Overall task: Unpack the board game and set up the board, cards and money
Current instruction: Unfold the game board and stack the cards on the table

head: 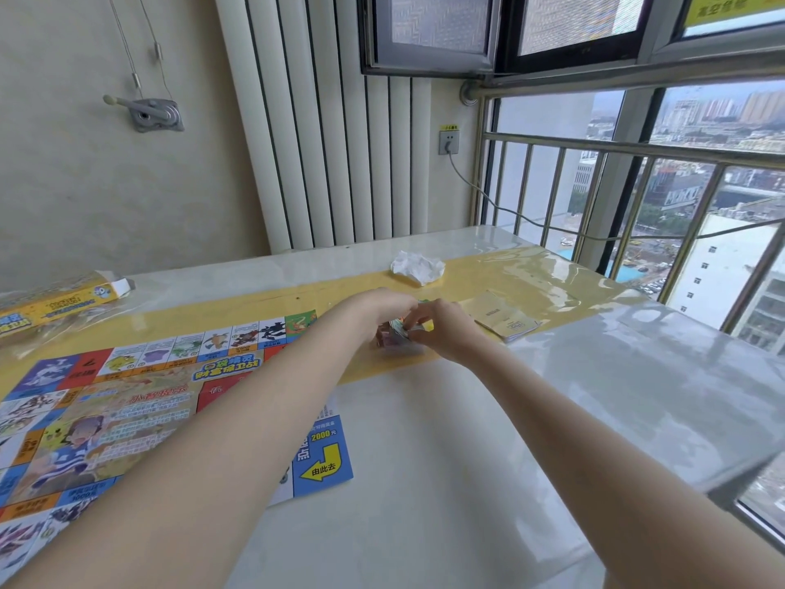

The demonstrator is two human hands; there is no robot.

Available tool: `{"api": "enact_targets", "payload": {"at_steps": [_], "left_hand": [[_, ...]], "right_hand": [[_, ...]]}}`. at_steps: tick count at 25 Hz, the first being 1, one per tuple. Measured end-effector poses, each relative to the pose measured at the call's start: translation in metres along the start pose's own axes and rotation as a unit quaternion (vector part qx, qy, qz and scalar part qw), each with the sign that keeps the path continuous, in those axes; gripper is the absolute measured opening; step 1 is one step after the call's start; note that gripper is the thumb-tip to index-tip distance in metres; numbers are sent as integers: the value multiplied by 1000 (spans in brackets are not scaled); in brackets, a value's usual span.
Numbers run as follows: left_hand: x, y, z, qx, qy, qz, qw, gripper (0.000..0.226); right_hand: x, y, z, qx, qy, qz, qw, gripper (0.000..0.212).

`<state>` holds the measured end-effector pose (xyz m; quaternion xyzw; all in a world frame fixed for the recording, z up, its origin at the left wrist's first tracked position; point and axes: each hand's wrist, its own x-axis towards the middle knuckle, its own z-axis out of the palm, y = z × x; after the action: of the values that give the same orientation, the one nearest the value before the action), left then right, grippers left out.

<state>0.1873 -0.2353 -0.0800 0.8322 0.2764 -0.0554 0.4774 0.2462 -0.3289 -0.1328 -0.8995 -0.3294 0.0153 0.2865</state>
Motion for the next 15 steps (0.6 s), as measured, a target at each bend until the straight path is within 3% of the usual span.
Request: {"api": "enact_targets", "payload": {"at_steps": [3,8,12,15], "left_hand": [[1,-1,-3,-22,-1,-8,1000,40],[3,-10,1,-82,51,5,995,7],[13,-23,8,-42,148,34,988,36],[13,-23,9,-51,188,83,977,37]], "right_hand": [[1,2,1,0,1,-2,1000,17],[1,2,0,11,6,-9,1000,16],[0,4,1,18,1,-14,1000,14],[0,4,-1,38,32,-29,998,14]]}}
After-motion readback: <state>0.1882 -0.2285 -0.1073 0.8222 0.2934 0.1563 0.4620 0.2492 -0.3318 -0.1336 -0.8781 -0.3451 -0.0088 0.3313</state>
